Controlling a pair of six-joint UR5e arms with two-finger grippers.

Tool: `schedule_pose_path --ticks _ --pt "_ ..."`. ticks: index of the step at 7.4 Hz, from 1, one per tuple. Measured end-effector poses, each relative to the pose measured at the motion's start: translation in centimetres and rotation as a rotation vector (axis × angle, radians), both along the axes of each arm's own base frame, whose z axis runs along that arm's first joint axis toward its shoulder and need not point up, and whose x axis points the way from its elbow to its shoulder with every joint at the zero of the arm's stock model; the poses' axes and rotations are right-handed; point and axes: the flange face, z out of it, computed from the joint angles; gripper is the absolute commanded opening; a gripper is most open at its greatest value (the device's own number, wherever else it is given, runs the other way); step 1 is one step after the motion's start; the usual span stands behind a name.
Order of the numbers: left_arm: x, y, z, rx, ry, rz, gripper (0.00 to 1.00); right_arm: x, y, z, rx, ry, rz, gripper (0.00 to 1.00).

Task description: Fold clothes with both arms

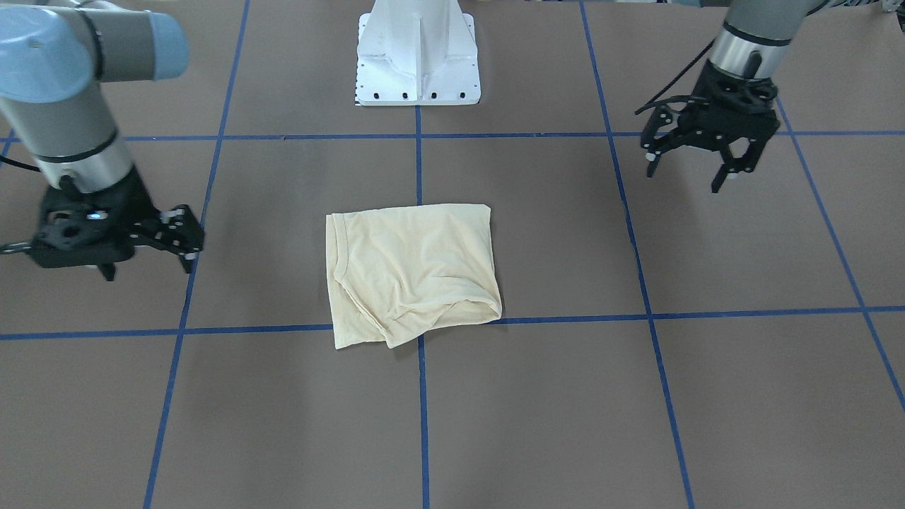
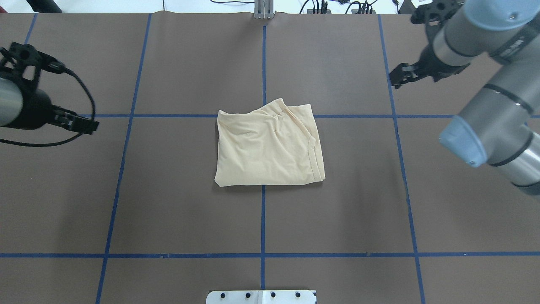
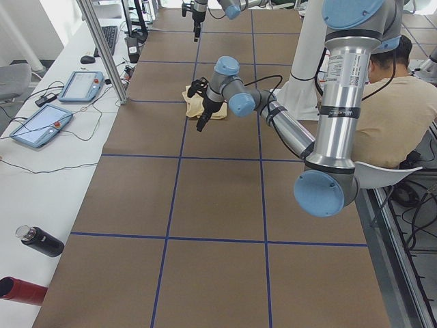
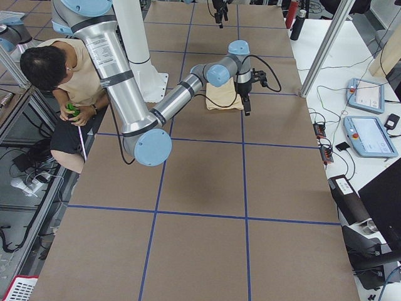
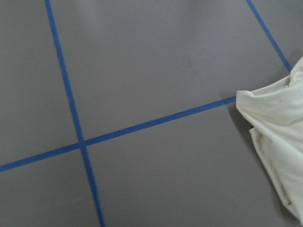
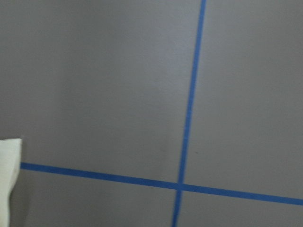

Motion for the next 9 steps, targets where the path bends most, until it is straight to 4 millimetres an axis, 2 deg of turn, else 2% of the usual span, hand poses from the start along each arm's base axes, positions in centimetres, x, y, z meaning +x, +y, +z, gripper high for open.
schedule_pose_path --ticks 2,3,4,5,6,7,8,9 --pt "-11.7 -1.5 6.2 0.088 -0.151 0.056 1.00 12.4 1.4 9.2 0.008 0.044 -0.115 1.00" --pt "-17.8 -2.3 10.0 0.112 -0.220 0.076 1.00 17.6 3.0 13.5 0.004 0.055 -0.156 1.00" --pt "-23.2 -2.5 13.9 0.102 -0.262 0.076 1.00 21.7 5.3 17.4 -0.020 0.052 -0.176 1.00" --pt "-26.8 -1.9 17.7 0.055 -0.273 0.056 1.00 24.8 8.5 21.6 -0.083 0.028 -0.168 1.00" --pt "-28.5 -1.3 21.6 -0.016 -0.272 0.044 1.00 26.7 12.0 25.3 -0.158 0.009 -0.149 1.00" --pt "-29.3 -0.9 25.0 -0.073 -0.268 0.032 1.00 28.3 15.3 28.1 -0.218 -0.002 -0.123 1.00" --pt "-30.2 -0.4 26.4 -0.085 -0.263 0.012 1.00 29.6 17.4 29.4 -0.238 -0.014 -0.091 1.00" --pt "-31.0 0.1 27.1 -0.089 -0.237 -0.004 1.00 30.3 18.4 29.8 -0.226 -0.028 -0.072 1.00"
